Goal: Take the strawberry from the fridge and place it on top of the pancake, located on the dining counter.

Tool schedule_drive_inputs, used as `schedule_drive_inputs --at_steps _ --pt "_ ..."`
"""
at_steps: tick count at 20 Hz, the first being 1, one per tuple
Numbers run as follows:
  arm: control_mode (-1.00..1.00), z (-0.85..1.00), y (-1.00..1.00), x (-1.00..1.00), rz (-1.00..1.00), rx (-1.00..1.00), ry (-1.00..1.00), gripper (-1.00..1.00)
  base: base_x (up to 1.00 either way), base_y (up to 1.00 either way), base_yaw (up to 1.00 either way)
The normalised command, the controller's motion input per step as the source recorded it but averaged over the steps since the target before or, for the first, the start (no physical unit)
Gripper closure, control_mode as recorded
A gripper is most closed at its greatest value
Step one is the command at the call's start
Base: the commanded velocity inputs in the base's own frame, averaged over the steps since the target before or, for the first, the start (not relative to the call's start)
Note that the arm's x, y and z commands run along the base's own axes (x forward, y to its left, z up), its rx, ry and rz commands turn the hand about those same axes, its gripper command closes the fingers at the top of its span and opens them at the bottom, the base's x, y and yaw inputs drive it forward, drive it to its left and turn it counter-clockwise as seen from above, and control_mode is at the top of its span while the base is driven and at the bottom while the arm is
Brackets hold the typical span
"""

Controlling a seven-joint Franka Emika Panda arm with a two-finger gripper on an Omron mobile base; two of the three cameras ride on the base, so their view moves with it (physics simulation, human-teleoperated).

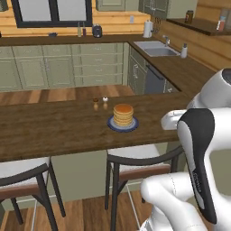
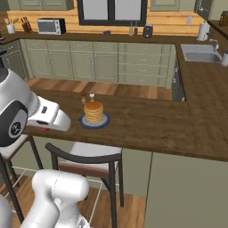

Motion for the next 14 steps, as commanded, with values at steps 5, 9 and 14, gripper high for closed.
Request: schedule_drive_inputs --at_steps 5,9,14 --pt "-1.00 0.20 0.23 1.00 0.21 -0.05 0.00 1.00 0.00 0.00 0.00" --pt "-1.00 0.06 0.12 1.00 0.21 0.00 0.05 1.00 0.00 0.00 0.00" --pt "-1.00 -0.53 0.04 1.00 0.15 0.00 0.08 1.00 0.00 0.00 0.00"
